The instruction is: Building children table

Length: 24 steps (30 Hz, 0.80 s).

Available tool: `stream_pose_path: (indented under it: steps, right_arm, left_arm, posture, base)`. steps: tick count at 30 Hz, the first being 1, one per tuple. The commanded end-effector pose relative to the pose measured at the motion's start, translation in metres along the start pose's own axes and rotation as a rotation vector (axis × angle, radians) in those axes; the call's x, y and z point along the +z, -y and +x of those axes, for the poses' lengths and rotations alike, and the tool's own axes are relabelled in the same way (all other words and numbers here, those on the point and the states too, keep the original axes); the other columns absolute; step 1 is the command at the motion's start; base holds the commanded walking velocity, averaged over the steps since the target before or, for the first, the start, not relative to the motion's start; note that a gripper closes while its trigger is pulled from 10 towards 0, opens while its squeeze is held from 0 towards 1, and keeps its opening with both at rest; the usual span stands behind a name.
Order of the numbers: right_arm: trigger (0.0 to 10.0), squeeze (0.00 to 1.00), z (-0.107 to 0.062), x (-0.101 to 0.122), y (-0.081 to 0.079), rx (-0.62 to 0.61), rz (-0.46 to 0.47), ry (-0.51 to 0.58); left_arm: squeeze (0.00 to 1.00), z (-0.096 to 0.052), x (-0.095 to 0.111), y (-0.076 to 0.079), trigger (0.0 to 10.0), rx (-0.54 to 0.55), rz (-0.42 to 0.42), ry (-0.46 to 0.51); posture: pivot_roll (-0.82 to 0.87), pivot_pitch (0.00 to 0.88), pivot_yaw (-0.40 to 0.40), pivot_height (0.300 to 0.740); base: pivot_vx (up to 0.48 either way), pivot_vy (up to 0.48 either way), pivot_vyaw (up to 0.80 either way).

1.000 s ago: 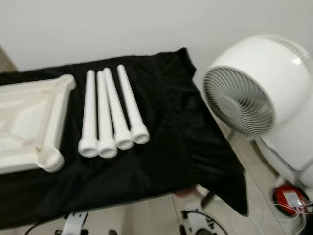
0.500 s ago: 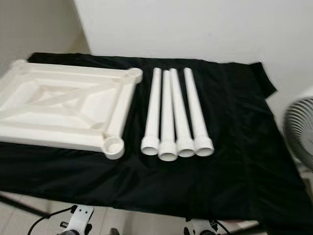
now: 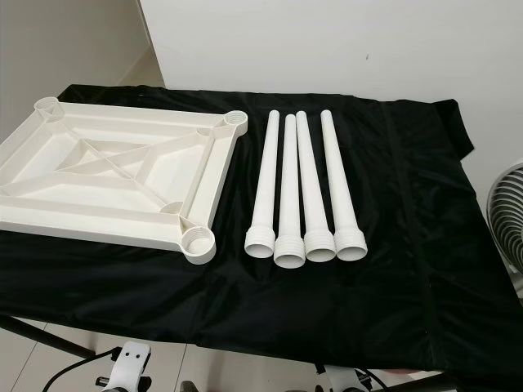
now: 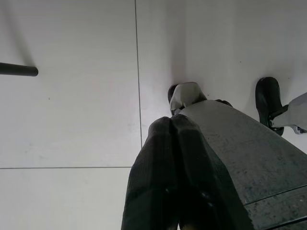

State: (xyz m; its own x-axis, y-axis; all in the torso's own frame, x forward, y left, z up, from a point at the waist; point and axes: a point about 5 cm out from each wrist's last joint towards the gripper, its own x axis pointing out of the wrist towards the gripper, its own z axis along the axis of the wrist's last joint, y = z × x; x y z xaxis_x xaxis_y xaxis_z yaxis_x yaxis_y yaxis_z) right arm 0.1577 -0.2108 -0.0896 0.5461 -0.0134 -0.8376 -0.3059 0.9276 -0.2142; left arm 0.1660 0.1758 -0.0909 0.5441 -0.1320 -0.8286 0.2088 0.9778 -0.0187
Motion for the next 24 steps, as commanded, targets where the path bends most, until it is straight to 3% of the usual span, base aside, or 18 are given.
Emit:
stream_pose_path:
  steps: [1, 9, 24]
  right_arm:
    - [10.0, 0.0, -0.0009, -0.0093, -0.0194, 0.063, 0.011, -0.035]
    - [10.0, 0.0, -0.0012, -0.0104, -0.0203, 0.048, 0.05, -0.032]
    - [10.0, 0.0, -0.0017, -0.0124, -0.0215, 0.044, 0.058, -0.037]
  left_arm:
    - [0.0, -0.0018, -0.0084, -0.0019, 10.0, 0.039, -0.01, -0.023]
    - [0.0, -0.0008, -0.0075, 0.0002, 10.0, 0.042, -0.018, -0.032]
    - [0.0, 0.0004, -0.0051, 0.0013, 10.0, 0.046, -0.016, -0.041]
  posture:
    - [-0.12, 0.033, 0.095, 0.74]
    - [-0.12, 0.051, 0.105, 0.74]
    - [-0.13, 0.05, 0.103, 0.74]
  base:
    - [0.0, 0.0, 0.0]
    - [0.0, 0.0, 0.0]
    - [-0.26, 0.0, 0.0]
